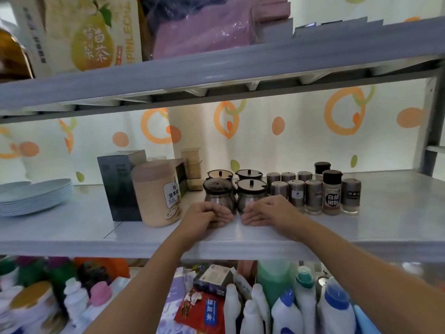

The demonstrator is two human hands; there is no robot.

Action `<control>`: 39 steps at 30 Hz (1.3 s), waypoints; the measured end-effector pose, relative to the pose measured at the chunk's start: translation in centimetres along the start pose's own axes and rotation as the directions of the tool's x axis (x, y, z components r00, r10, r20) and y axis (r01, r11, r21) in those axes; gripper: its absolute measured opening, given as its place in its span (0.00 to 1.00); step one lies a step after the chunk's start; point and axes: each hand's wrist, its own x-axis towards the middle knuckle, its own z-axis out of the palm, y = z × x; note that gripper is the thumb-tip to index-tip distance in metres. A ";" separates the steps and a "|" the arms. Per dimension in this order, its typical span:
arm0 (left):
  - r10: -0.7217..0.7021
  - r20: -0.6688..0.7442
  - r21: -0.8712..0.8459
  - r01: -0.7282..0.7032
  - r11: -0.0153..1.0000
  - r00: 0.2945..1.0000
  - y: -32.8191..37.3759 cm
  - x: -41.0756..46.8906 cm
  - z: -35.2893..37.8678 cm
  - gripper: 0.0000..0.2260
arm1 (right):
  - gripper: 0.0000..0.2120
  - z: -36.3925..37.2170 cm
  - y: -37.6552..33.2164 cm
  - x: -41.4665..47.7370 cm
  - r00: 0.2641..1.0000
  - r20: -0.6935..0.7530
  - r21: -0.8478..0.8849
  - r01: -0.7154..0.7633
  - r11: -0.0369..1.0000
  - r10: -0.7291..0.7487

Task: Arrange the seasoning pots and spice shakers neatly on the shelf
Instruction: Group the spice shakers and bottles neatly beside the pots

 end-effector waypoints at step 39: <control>0.061 0.395 -0.045 -0.047 0.998 0.917 2.1 2.6 9.7 0.18 | 0.13 -13.2 -0.1 -4.8 0.994 -0.038 0.089 -0.099 0.991 0.103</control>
